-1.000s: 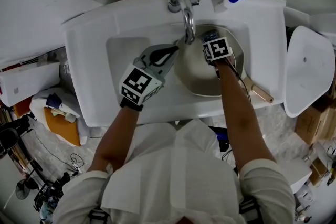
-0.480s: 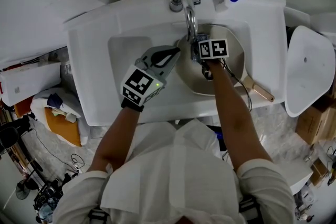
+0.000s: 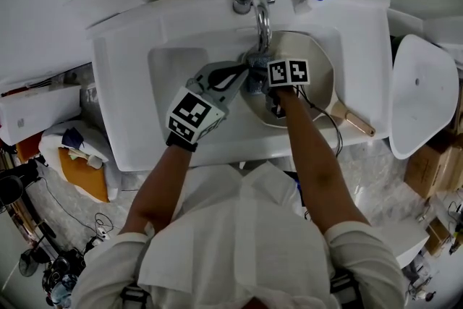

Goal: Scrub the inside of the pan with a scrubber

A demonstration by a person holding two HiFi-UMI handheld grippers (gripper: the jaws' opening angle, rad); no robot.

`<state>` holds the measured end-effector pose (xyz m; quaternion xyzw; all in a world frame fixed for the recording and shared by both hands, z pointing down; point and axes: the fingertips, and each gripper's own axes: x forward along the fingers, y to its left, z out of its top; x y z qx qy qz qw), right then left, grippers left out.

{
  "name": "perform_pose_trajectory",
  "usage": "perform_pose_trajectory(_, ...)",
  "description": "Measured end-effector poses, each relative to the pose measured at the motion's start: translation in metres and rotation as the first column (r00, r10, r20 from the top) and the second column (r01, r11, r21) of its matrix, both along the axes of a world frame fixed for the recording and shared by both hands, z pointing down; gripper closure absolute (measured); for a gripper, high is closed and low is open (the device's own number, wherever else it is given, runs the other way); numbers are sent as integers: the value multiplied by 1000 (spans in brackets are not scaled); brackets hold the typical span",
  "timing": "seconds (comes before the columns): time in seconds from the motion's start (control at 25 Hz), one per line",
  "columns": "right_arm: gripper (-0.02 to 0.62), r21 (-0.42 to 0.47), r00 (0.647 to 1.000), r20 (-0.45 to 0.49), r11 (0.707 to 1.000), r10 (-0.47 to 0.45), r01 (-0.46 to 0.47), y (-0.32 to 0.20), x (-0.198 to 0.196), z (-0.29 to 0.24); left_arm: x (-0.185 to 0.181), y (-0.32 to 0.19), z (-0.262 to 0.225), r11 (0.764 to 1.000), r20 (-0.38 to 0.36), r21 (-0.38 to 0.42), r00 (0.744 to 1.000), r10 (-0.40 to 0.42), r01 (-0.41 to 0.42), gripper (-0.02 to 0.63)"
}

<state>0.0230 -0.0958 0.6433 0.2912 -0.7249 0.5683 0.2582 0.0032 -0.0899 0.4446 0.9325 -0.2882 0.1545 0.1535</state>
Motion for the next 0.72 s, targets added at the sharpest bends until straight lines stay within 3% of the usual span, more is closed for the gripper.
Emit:
perform_pose_trajectory(0.12, 575, -62, 999, 47, 998, -21, 24, 17, -6, -4, 0, 1, -2, 1000, -2, 6, 1000, 0, 0, 586)
perform_pose_trajectory(0.36, 575, -118, 981, 22, 974, -191, 193, 58, -4, -8, 3, 5, -6, 1000, -9, 16, 1000, 7, -6, 586)
perform_pose_trajectory(0.56, 575, -189, 936, -8, 919, -353, 345, 93, 7, -12, 8, 9, -8, 1000, -13, 23, 1000, 21, -20, 586)
perform_pose_trajectory(0.72, 575, -240, 867, -41, 847, -496, 474, 116, 23, -16, 13, 12, -10, 999, -17, 30, 999, 30, -29, 586)
